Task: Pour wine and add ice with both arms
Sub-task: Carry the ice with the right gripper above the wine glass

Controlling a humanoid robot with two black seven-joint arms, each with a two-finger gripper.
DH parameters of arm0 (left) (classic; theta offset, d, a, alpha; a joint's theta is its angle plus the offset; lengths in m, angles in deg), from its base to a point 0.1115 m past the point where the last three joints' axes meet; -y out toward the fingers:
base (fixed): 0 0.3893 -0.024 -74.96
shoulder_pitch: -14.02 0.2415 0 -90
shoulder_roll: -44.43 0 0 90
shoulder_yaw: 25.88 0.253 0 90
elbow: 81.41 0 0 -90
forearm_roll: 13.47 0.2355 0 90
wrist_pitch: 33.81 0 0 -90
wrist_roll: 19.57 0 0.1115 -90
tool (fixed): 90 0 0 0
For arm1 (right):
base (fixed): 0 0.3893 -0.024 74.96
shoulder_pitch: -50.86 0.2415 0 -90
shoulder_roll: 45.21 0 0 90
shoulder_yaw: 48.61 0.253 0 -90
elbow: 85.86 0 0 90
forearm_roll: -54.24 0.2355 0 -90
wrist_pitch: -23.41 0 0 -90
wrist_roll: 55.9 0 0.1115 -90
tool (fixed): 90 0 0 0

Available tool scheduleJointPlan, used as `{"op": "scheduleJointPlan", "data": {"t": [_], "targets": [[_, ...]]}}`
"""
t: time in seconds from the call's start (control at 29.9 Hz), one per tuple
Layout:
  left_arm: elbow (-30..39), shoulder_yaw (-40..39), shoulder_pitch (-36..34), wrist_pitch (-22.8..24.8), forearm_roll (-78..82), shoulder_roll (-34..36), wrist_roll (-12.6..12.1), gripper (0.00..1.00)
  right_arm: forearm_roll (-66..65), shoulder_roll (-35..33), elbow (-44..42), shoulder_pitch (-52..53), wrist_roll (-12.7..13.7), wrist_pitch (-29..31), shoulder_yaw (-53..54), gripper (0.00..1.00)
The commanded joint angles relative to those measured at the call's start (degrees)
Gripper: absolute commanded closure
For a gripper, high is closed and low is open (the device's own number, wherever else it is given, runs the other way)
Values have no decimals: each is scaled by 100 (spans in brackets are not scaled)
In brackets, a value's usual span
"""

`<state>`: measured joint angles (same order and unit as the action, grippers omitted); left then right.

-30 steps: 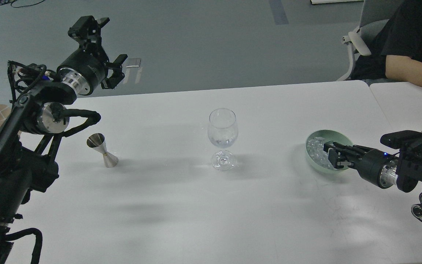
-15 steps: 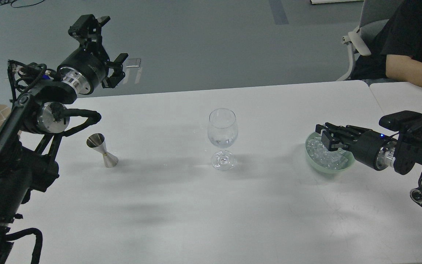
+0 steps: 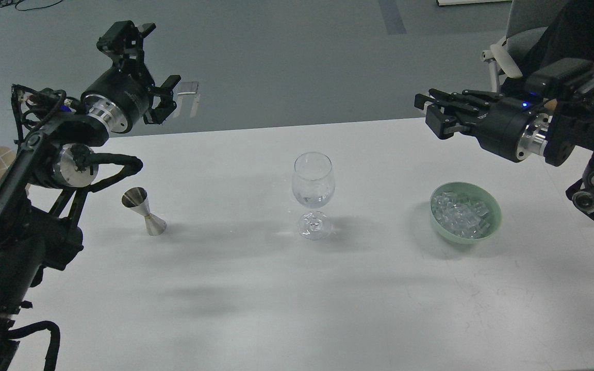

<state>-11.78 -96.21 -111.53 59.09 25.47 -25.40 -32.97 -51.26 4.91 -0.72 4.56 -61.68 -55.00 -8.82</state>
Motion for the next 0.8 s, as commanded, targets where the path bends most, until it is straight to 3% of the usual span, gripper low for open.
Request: {"op": "scheduleJointPlan", "data": {"t": [0.0,0.23,0.77], "targets": [[-1,2,4,0,0,-4,4,2,196,348,-33,718,-2,27,-761,100],[-1,2,4,0,0,-4,5,2,275,1051,-59,1219,25,194,-1280,100],[-10,2,4,0,0,-4,5,2,469,1219,-68,1572,25,898,-1553,100]]}}
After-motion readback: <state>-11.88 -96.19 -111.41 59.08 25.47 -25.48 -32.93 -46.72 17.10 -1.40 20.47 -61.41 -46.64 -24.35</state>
